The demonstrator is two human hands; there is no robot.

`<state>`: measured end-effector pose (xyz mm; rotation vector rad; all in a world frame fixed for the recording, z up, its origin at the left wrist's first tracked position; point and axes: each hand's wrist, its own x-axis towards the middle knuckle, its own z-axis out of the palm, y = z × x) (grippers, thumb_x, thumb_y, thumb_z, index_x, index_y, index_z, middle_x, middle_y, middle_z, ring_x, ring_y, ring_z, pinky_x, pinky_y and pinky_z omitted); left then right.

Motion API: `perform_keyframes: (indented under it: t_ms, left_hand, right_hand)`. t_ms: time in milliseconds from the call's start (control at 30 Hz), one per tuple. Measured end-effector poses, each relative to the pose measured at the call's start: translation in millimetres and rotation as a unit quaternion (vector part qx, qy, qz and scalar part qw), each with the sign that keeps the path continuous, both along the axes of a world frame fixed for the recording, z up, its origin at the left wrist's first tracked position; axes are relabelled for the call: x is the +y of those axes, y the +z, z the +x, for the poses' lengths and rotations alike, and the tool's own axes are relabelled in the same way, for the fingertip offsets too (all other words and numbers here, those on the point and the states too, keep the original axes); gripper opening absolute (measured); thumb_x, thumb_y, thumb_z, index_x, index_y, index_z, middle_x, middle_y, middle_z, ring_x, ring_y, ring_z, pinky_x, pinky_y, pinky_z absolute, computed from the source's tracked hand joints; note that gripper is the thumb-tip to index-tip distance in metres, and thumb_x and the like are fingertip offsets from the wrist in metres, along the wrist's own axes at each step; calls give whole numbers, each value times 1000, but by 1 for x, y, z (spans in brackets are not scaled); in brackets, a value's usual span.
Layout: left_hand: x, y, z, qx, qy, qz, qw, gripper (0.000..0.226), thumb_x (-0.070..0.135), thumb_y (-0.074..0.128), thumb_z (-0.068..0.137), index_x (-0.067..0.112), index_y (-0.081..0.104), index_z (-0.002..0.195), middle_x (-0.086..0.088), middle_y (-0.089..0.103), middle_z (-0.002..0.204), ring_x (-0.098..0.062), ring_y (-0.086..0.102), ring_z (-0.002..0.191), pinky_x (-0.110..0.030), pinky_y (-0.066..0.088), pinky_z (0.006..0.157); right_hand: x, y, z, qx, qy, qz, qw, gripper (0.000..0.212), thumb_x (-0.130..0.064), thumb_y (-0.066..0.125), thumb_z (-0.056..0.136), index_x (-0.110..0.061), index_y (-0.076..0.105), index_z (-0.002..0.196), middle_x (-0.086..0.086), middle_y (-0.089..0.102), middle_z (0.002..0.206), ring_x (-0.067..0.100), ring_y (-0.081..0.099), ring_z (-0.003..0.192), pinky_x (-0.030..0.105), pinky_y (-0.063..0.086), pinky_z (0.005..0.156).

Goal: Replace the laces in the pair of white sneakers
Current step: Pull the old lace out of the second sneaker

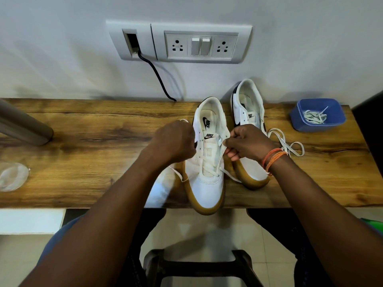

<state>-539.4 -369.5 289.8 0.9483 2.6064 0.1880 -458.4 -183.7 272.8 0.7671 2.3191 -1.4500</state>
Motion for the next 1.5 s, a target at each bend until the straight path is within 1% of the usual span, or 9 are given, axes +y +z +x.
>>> perform_keyframes:
  t_ms: [233,400,633,767,833,967,1067,1267,1500]
  left_hand:
    - [15,-9,25,-78,-100,57,990,36,40,76,79,20,65,107,1,64,96,-20,61,93,-33,49,73]
    - [21,-18,29,-100,-98,43,989,12,28,70,82,18,76,88,-3,73,90,-21,67,87,-39,55,76]
    - [-1,-4,-6,-66,-21,-4,998,16,31,75,83,18,75,92,-2,69,91,-20,63,86,-35,52,71]
    - [6,-10,7,-104,-52,81,990,30,40,80,77,21,68,96,14,53,79,-6,52,77,-27,42,66]
    - [14,-16,16,-99,-76,87,988,24,34,79,78,24,70,97,14,54,78,-9,55,80,-27,44,68]
    - [20,-27,27,-142,-88,67,984,11,20,72,75,28,77,80,5,72,85,-18,67,82,-38,56,75]
    - [15,-16,14,-133,-81,37,987,8,21,74,80,24,78,86,6,74,89,-14,65,87,-32,54,77]
    - [-10,-8,-11,-65,-10,-50,997,12,28,79,78,22,74,88,1,68,94,-19,63,89,-37,56,77]
    - [16,-13,19,-116,-76,69,988,23,39,77,79,23,70,93,8,65,92,-12,55,85,-28,45,68]
  right_hand:
    - [0,-1,0,5,3,5,1000,11,-6,63,91,-2,61,81,17,70,72,24,68,60,35,61,60]
    - [0,-1,-1,3,2,2,1000,10,-6,62,91,-1,61,82,16,70,72,24,68,60,37,61,62]
    - [0,-1,0,4,1,1,1000,10,-6,62,91,-2,61,82,14,69,70,22,67,58,34,60,59]
    - [0,0,-1,5,-1,4,1000,10,-6,62,91,2,61,86,17,70,72,23,68,59,33,60,58]
    - [-1,-1,-1,3,0,8,1000,9,-6,62,91,1,60,86,16,70,71,22,68,58,32,60,57]
    - [-1,-2,-1,3,-1,9,1000,9,-6,61,91,0,60,84,16,70,71,22,68,57,34,60,58]
    - [0,-1,0,3,0,4,1000,10,-6,61,91,3,61,88,17,70,72,22,68,58,34,60,59]
    - [0,-1,1,4,3,-1,1000,10,-7,62,92,3,61,89,15,70,72,22,68,59,32,60,57]
    - [-1,-2,-1,6,-2,4,1000,9,-6,62,91,2,61,87,16,69,71,21,68,57,31,59,55]
